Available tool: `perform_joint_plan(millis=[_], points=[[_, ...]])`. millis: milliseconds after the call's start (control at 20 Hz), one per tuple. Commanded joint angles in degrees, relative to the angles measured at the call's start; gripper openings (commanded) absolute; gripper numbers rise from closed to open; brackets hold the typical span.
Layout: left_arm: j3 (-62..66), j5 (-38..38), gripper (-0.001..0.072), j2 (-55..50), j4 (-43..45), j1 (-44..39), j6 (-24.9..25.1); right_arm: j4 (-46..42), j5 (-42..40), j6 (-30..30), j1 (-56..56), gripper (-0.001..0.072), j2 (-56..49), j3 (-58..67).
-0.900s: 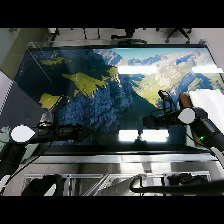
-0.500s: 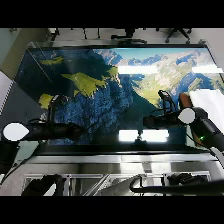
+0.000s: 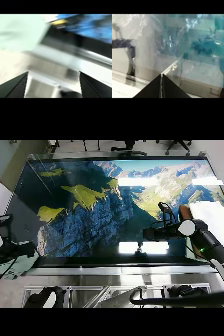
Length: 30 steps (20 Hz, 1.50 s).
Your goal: Fold the shirts.
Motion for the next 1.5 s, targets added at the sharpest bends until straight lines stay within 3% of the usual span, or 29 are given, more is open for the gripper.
perform_joint_plan(millis=[0,150,300,450,750,800,850,1000,1250,1450], points=[[-5.57,6.43,0.0708,-2.38,6.16,13.31,2.58,0.02,0.00,0.02,0.04,0.0021,0.04,-0.02],[-6.49,14.34,0.0708,-10.36,5.01,24.61,5.22,0.02,0.00,0.02,0.04,0.0020,0.04,-0.02],[-2.62,17.90,0.0708,-21.62,4.02,29.20,6.95,0.02,0.00,0.00,0.04,0.0021,0.04,-0.02],[4.20,17.16,0.0708,-33.51,3.93,28.59,7.41,0.02,0.00,0.00,0.04,0.0020,0.04,-0.02],[18.47,14.67,0.0703,-48.87,4.07,23.47,17.22,0.02,0.00,0.02,0.04,0.0020,0.04,-0.02],[20.83,12.85,0.0523,-51.17,3.96,22.73,18.56,0.02,0.00,0.00,0.04,0.0020,0.04,-0.02],[22.73,11.10,0.0277,-53.16,4.04,22.16,19.54,0.02,-0.02,0.02,0.04,0.0020,0.04,-0.02],[25.53,7.10,0.0017,-58.05,3.96,21.94,20.83,0.02,-0.02,0.02,0.04,0.0020,0.04,-0.02],[27.87,6.88,0.0013,-55.65,2.32,19.10,21.90,0.02,-0.02,0.02,0.04,0.0020,0.04,-0.02],[38.42,6.14,0.0013,-46.69,-19.04,12.24,21.90,0.02,-0.02,0.02,0.04,0.0020,0.04,-0.02]])
